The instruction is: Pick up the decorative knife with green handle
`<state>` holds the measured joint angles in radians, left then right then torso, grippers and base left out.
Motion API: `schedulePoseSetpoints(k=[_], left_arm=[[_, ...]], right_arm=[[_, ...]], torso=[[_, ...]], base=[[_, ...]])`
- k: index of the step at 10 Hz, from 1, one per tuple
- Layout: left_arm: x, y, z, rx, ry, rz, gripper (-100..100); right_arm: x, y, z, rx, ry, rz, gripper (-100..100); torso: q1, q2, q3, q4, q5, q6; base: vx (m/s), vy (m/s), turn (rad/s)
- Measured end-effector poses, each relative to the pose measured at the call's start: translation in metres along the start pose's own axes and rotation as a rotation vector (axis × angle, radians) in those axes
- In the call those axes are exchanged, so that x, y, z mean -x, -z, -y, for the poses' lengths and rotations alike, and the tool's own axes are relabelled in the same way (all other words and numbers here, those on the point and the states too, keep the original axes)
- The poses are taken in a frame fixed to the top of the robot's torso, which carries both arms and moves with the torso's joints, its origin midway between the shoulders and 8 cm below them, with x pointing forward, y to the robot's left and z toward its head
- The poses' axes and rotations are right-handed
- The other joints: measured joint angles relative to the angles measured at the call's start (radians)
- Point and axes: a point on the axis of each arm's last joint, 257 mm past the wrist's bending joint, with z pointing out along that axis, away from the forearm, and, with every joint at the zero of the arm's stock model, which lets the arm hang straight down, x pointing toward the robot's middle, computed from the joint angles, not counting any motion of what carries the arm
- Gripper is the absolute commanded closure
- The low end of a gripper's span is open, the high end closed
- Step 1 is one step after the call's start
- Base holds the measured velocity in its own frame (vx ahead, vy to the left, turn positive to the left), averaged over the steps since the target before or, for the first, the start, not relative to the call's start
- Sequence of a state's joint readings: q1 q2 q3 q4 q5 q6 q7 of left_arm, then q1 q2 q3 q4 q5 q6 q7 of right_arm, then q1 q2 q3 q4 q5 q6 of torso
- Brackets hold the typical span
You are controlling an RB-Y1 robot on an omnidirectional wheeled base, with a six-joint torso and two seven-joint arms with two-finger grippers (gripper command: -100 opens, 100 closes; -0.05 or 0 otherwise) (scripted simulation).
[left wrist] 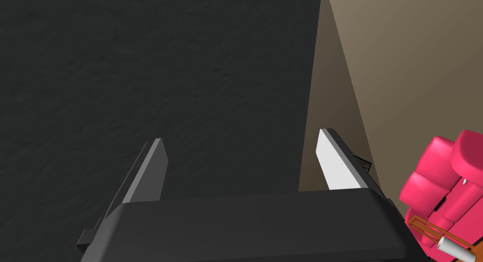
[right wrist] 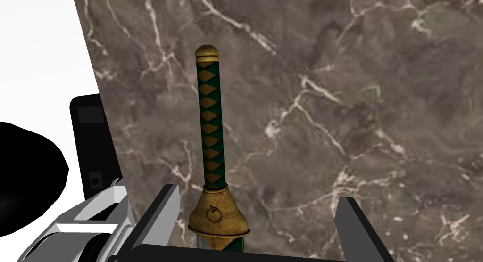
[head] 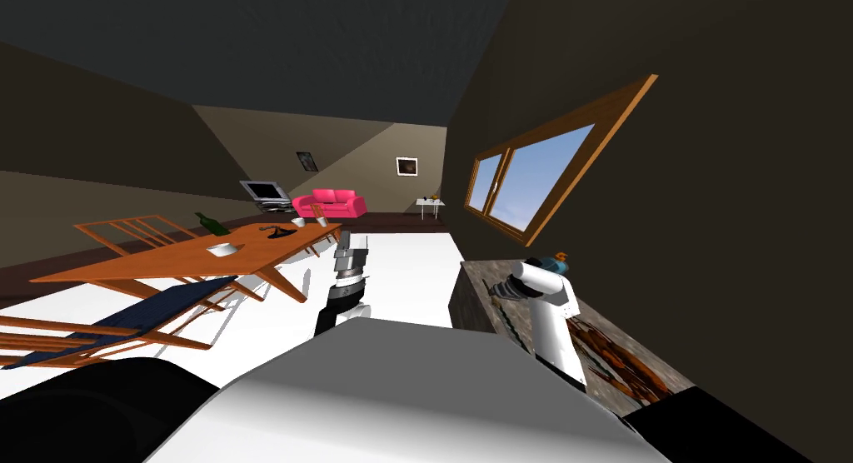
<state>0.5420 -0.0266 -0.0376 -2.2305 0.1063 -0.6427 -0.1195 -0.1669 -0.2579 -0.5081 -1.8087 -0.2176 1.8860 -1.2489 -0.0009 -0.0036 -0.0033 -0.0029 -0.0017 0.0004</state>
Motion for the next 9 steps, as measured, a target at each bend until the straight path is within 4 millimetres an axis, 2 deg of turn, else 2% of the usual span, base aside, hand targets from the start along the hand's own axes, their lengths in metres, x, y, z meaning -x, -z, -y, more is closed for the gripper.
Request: schedulePoseSetpoints(k=[1, 3, 4, 7, 8, 9], left_arm=[[0.0, 0.0, 0.0, 0.0, 0.0, 0.0, 0], [0.0, 0.0, 0.0, 0.0, 0.0, 0.0, 0], [0.0, 0.0, 0.0, 0.0, 0.0, 0.0, 0], [0.0, 0.0, 0.0, 0.0, 0.0, 0.0, 0], [0.0, 0.0, 0.0, 0.0, 0.0, 0.0, 0], [0.0, 0.0, 0.0, 0.0, 0.0, 0.0, 0]], right_arm=[[-0.012, 0.004, -0.007, 0.018, 0.01, -0.017, -100], [-0.04, 0.007, -0.008, 0.027, 0.033, -0.07, -100], [-0.046, 0.003, -0.007, 0.021, 0.035, -0.074, -100], [-0.032, -0.017, -0.003, -0.01, 0.022, -0.007, -100], [-0.031, -0.021, -0.002, -0.015, 0.02, 0.003, -100], [-0.043, -0.016, -0.006, 0.004, 0.034, -0.016, -100]], torso=[[0.002, 0.0, 0.0, 0.0, 0.001, 0.001], [0.003, 0.0, 0.0, 0.0, 0.001, -0.001], [0.002, 0.0, 0.0, 0.0, 0.0, 0.0], [0.0, 0.0, 0.0, 0.0, 0.0, 0.0], [0.0, 0.0, -0.001, -0.001, -0.001, 0.0], [0.0, 0.0, -0.001, -0.001, -0.001, 0.002]], base=[[0.001, 0.066, -0.286], [0.001, 0.026, -0.005], [0.002, -0.005, 0.012], [0.001, -0.002, 0.0], [0.003, 0.035, -0.37], [-0.005, 0.064, -0.266]])
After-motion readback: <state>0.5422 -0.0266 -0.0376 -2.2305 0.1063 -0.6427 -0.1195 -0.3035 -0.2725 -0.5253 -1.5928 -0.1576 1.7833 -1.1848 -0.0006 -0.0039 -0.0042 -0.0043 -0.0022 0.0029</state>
